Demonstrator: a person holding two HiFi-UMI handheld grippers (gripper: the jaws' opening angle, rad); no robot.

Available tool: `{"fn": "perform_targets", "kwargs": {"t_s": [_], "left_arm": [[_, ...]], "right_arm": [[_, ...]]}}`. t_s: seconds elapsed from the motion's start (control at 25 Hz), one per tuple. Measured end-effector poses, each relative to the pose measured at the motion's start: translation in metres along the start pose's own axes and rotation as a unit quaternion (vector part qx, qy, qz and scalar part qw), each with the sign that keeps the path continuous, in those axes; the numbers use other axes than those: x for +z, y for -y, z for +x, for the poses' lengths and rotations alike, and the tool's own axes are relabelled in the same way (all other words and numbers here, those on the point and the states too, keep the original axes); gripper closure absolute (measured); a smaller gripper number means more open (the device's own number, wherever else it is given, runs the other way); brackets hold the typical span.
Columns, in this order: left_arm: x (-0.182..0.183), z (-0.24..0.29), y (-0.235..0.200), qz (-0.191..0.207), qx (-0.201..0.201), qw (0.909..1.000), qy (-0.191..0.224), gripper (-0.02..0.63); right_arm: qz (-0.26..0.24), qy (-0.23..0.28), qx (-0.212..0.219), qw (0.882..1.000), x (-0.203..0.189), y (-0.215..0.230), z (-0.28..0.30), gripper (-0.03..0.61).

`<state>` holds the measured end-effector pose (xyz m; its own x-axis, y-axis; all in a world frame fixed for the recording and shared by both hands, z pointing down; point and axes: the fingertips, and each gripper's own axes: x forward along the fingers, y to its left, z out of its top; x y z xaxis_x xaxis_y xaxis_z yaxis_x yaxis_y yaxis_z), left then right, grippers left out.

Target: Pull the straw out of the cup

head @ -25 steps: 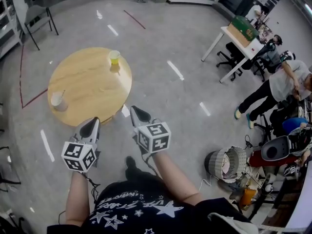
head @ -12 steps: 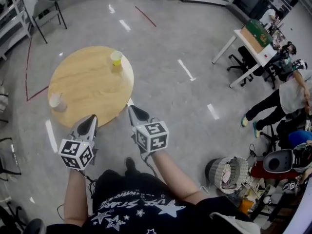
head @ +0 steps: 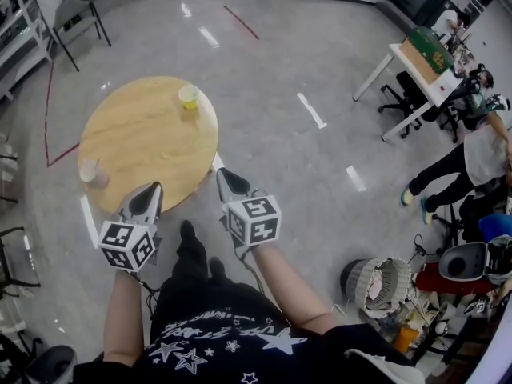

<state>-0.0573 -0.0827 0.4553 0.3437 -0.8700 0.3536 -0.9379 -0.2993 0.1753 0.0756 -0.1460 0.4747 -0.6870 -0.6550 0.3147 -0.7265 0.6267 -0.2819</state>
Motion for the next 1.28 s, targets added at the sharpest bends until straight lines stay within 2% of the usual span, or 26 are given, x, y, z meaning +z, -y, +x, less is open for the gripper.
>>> {"fn": "perform_targets", "kwargs": {"t_s": [0.16,0.48,0.68,1.0,1.28], "left_arm": [[0.008,0.016,-0.002,0.009,-0.007,0.9999,0.0,0.604],[0.011,0.047,-0.017,-0.002,-0.022,0.9998,-0.004,0.604],[0.018,0.071,-0.044,-0.01,-0.027,0.9996,-0.003,0.605],[0.036,0.11,-0.096,-0.024,-0.036,0.9991,-0.004,0.605],[0.045,0.14,-0.136,-0.041,-0.046,0.998,-0.013,0.604]], "right_arm": [[0.005,-0.001,0.001,1.0,-0.001,0.007,0.007,0.58],[-0.002,-0.007,-0.012,1.0,0.011,0.025,0.031,0.58],[-0.004,-0.018,-0.02,1.0,0.017,0.034,0.065,0.58],[-0.015,-0.014,-0.029,0.999,0.047,0.042,0.134,0.58],[-0.02,-0.033,-0.061,0.997,0.057,0.062,0.186,0.578]]}}
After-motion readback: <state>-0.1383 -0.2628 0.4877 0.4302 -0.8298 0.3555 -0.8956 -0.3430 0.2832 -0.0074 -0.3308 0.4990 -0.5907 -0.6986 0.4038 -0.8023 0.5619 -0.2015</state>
